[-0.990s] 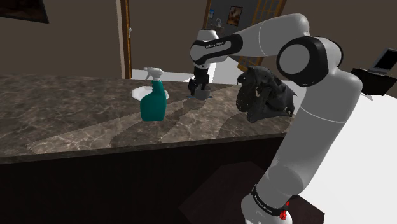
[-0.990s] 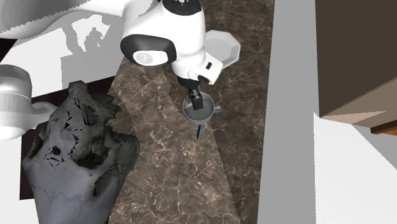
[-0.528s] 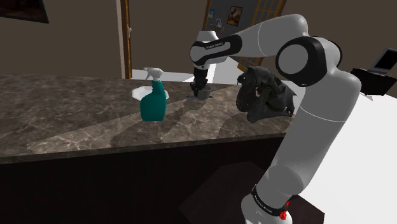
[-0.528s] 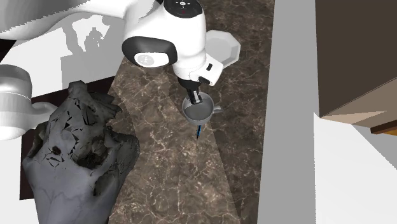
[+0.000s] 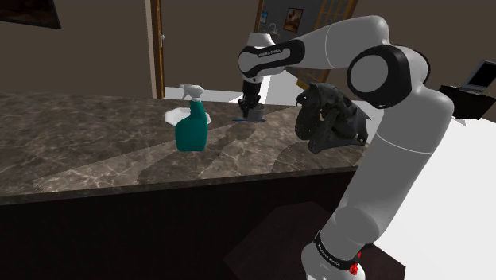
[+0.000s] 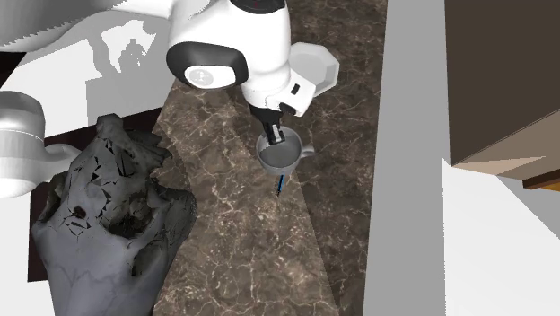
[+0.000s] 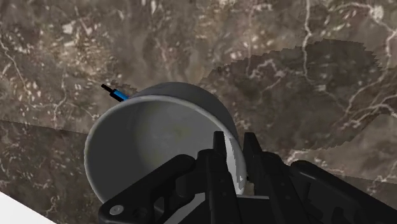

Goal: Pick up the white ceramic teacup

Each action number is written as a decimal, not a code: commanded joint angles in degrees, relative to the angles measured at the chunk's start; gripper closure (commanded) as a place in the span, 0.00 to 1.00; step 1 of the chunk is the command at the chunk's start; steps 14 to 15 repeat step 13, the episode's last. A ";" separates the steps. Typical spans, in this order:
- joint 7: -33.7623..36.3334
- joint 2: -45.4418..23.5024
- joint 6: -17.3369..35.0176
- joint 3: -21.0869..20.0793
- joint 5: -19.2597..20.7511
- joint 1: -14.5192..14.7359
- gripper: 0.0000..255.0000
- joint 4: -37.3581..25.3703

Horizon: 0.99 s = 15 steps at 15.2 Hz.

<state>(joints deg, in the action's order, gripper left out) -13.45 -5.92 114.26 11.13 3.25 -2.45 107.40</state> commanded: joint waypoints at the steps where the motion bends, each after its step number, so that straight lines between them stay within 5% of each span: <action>1: 0.02 0.28 -1.32 -0.03 0.03 0.05 1.00 -1.05; 15: -0.31 1.31 -8.89 -0.05 0.09 0.11 1.00 -7.62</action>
